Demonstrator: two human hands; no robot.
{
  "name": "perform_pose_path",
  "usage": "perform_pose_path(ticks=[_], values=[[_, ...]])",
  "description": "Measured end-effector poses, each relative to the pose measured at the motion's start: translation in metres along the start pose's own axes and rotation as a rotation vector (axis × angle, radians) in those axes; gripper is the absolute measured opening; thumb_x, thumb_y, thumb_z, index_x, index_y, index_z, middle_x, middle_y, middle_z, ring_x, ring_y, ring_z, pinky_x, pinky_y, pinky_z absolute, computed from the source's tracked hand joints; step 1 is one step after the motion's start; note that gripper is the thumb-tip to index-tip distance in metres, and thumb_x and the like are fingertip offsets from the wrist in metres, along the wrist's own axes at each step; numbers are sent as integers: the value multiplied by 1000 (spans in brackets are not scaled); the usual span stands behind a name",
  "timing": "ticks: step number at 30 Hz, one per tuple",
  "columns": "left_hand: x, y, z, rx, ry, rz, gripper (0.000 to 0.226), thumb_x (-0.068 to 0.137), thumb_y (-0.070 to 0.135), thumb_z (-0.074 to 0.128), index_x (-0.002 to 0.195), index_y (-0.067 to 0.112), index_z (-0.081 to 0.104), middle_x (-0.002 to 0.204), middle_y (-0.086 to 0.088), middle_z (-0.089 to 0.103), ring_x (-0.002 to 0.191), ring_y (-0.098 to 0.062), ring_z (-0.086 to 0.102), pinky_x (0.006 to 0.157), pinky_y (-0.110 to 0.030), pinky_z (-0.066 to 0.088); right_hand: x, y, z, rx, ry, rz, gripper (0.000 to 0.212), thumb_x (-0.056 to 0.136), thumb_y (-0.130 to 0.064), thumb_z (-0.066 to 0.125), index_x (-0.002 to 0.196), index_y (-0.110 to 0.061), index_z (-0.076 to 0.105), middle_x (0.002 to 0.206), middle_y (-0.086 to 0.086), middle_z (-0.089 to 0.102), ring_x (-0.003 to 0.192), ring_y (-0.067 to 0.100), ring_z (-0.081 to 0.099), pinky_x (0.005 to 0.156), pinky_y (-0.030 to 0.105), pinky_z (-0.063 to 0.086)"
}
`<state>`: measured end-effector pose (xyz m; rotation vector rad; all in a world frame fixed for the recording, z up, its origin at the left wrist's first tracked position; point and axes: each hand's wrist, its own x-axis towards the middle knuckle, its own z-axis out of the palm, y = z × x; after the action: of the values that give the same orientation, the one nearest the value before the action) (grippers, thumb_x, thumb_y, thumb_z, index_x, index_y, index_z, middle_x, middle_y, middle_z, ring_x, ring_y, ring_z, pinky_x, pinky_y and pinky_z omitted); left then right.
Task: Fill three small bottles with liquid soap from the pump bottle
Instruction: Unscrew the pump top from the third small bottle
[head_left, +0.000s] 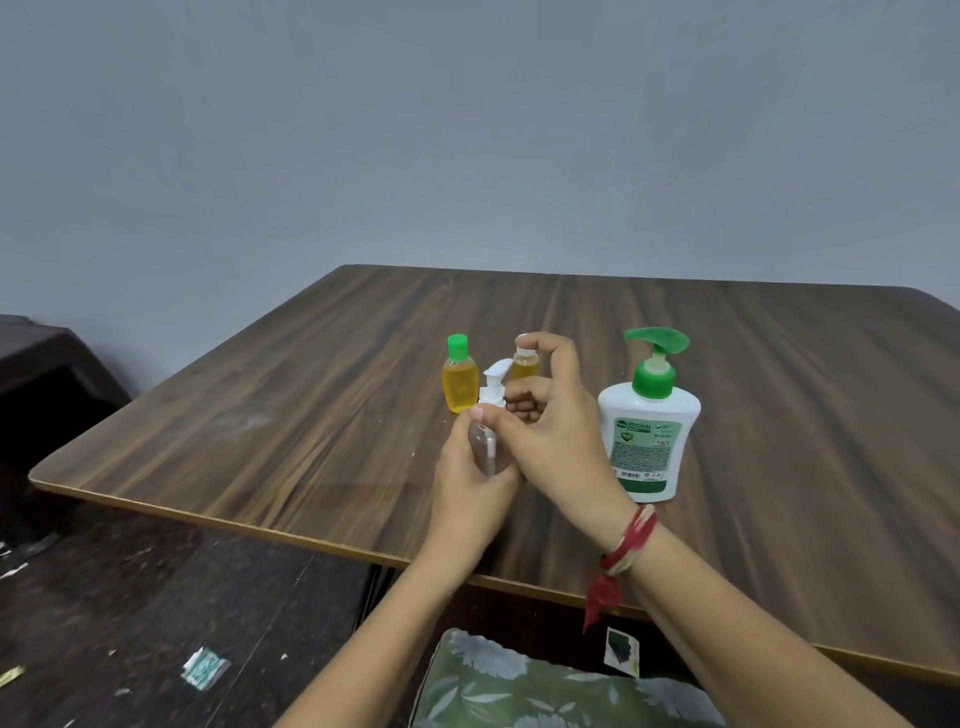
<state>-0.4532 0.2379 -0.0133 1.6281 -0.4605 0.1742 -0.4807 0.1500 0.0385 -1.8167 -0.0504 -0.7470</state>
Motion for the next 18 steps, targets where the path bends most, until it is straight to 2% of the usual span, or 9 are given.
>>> perform_pose_path(ticks=[3, 6, 9, 10, 11, 12, 14, 18], values=[[1, 1, -1, -145, -64, -12, 38, 75, 7, 73, 111, 15, 60, 99, -2, 72, 92, -13, 69, 74, -23, 52, 4, -1, -7, 42, -144, 13, 58, 76, -2, 73, 106, -40, 41, 80, -3, 73, 72, 4, 66, 76, 19, 50], [-1, -2, -2, -188, -104, 10, 42, 72, 21, 73, 112, 18, 61, 98, -5, 71, 87, -18, 68, 69, -32, 54, 11, -4, -18, 155, -334, 93, 70, 81, 3, 68, 128, -36, 35, 93, 1, 72, 76, 7, 66, 79, 20, 50], [-1, -8, -4, -178, -112, 21, 41, 75, 13, 72, 114, 19, 60, 99, -7, 70, 87, -20, 65, 69, -38, 54, 10, -4, -23, 195, -264, 165, 84, 73, 2, 76, 135, -34, 33, 104, -1, 67, 72, 6, 68, 78, 45, 54], [0, -10, -4, -163, -113, 29, 43, 76, 9, 71, 116, 18, 60, 102, -7, 69, 91, -20, 65, 74, -39, 54, 9, -3, -23, 190, -234, 174, 84, 69, 1, 79, 133, -33, 35, 103, 0, 67, 69, 5, 68, 74, 47, 55], [1, -12, -5, -148, -117, 38, 45, 76, 7, 71, 118, 16, 59, 105, -6, 69, 94, -20, 65, 77, -38, 54, 8, -2, -23, 171, -217, 167, 83, 68, 0, 80, 131, -32, 38, 97, 2, 67, 67, 4, 66, 70, 43, 56], [1, -13, -5, -139, -123, 44, 45, 77, 6, 71, 119, 14, 58, 106, -6, 69, 95, -20, 65, 78, -37, 53, 7, 0, -23, 154, -208, 153, 80, 67, 0, 81, 128, -31, 41, 90, 2, 68, 65, 3, 65, 67, 33, 57], [1, -14, -5, -135, -121, 41, 45, 76, 7, 71, 119, 13, 57, 105, -8, 68, 93, -21, 65, 77, -35, 51, 7, 3, -22, 138, -203, 131, 73, 69, 0, 80, 122, -35, 43, 81, 1, 69, 65, 3, 64, 63, 20, 53], [3, -14, -5, -125, -81, 27, 45, 75, 12, 71, 118, 12, 58, 106, -9, 69, 95, -23, 66, 81, -40, 53, 8, 8, -20, 68, -261, 48, 72, 81, -2, 69, 121, -52, 36, 92, 0, 73, 82, 4, 66, 72, 21, 50]])
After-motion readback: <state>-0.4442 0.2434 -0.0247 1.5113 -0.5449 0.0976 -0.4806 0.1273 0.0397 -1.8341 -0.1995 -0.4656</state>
